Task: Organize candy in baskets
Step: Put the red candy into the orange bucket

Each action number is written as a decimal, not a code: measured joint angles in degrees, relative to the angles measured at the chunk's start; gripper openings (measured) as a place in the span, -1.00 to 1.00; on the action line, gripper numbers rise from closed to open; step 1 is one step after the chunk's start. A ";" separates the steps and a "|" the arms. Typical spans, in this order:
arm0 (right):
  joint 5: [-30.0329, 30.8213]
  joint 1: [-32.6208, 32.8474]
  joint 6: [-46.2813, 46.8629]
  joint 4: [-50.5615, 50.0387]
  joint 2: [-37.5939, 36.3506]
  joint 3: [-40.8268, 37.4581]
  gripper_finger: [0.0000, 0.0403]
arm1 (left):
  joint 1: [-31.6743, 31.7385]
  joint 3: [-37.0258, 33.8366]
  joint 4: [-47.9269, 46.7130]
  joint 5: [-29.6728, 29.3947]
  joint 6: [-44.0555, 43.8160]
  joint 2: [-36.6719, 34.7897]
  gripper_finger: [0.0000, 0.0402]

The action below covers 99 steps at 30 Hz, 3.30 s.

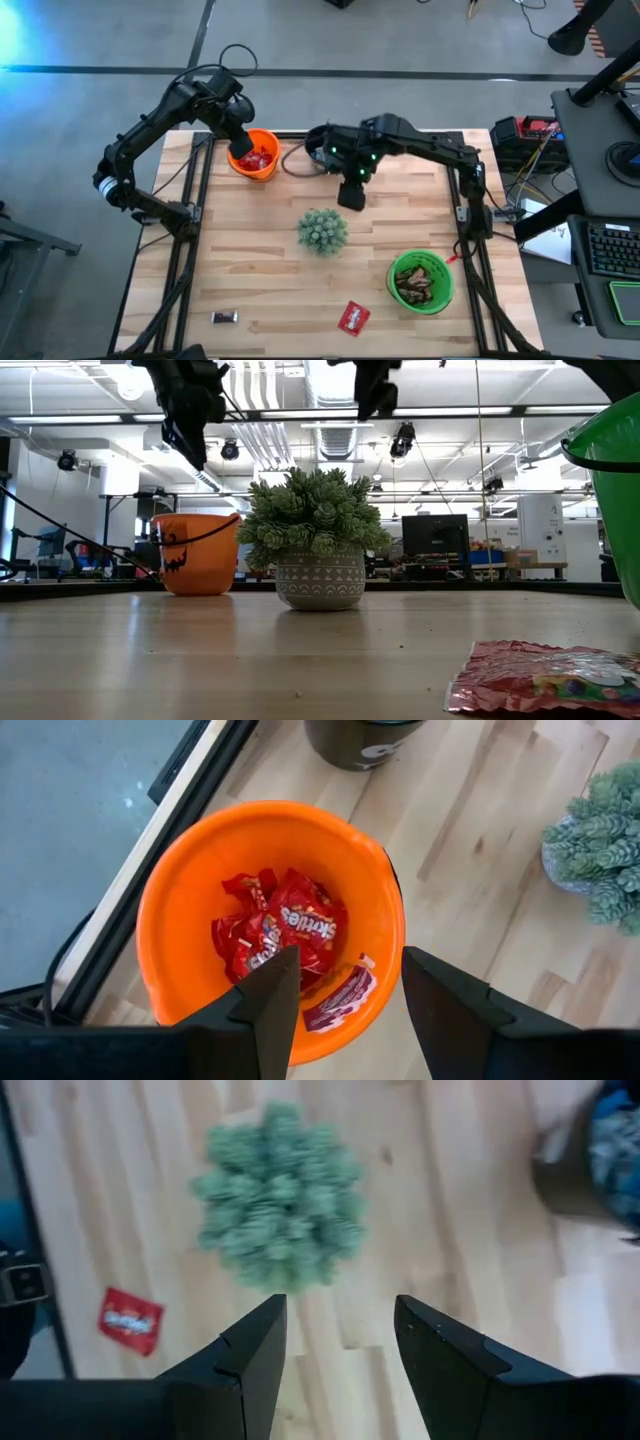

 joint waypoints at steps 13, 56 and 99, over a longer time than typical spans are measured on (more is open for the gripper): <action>1.60 11.49 22.57 1.13 0.07 -0.28 -0.12 | 0.00 0.00 -2.06 0.00 3.75 0.00 -0.21; 21.10 43.86 95.98 9.00 12.32 -2.29 -0.12 | 0.00 0.02 -0.94 0.00 3.70 0.00 -0.21; 19.81 45.35 117.73 20.35 23.28 -3.37 -0.12 | -0.02 0.02 -0.77 -0.47 5.12 0.00 -0.21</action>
